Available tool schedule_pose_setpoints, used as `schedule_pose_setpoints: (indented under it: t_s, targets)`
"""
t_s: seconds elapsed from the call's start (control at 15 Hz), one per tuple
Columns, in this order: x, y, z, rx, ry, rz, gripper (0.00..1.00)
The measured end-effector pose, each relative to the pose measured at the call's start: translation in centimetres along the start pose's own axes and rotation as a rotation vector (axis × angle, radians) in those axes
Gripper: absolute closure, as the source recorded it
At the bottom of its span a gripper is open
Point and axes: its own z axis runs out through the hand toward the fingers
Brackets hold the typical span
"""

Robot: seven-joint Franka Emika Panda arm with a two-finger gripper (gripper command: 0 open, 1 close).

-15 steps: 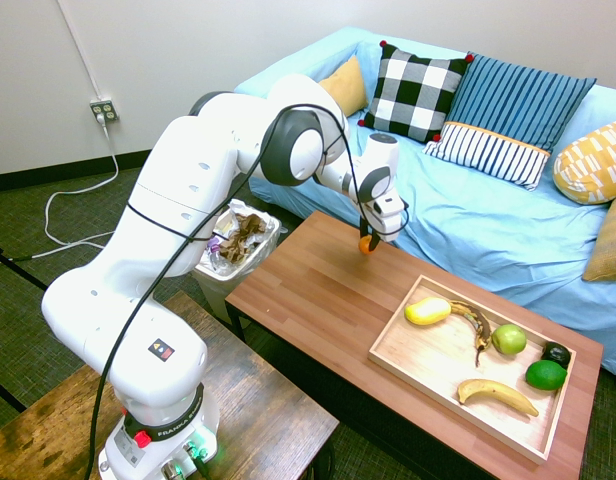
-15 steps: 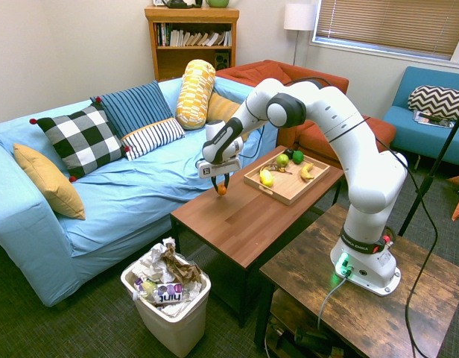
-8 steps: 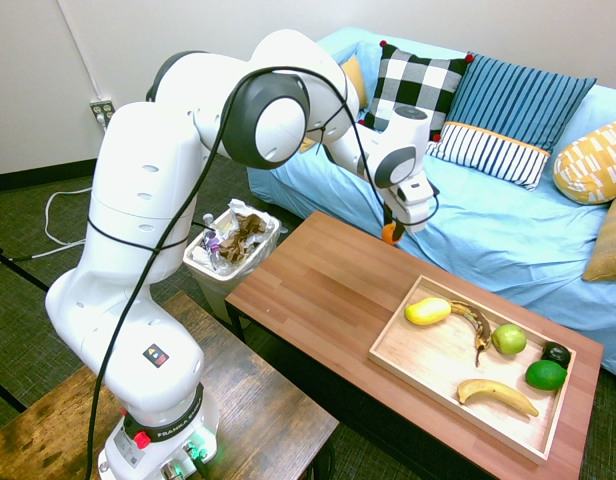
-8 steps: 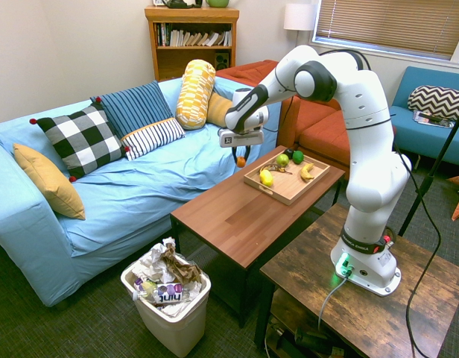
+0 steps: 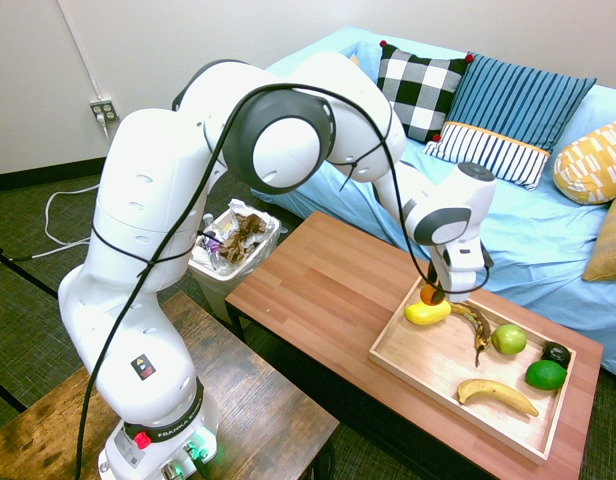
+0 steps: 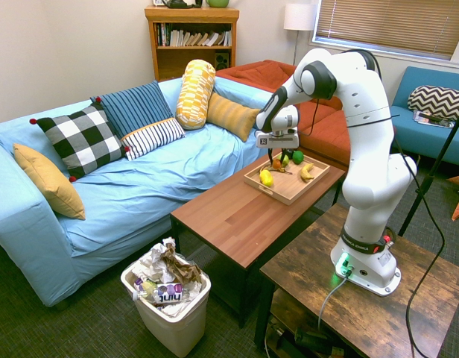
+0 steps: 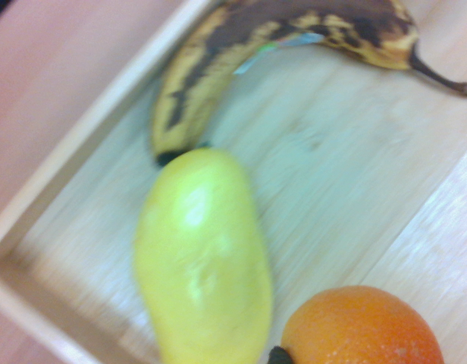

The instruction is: Put the tangerine in the tray

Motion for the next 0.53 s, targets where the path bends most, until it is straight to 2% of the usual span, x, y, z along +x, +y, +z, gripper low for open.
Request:
schedule_pose_setpoints:
  t_s: [0.27, 0.53]
  targets:
    - [1.8, 0.0, 3.3, -0.06, 0.073, 0.115, 1.0]
    - [1.5, -1.2, 6.3, -0.098, 0.121, 0.146, 1.0]
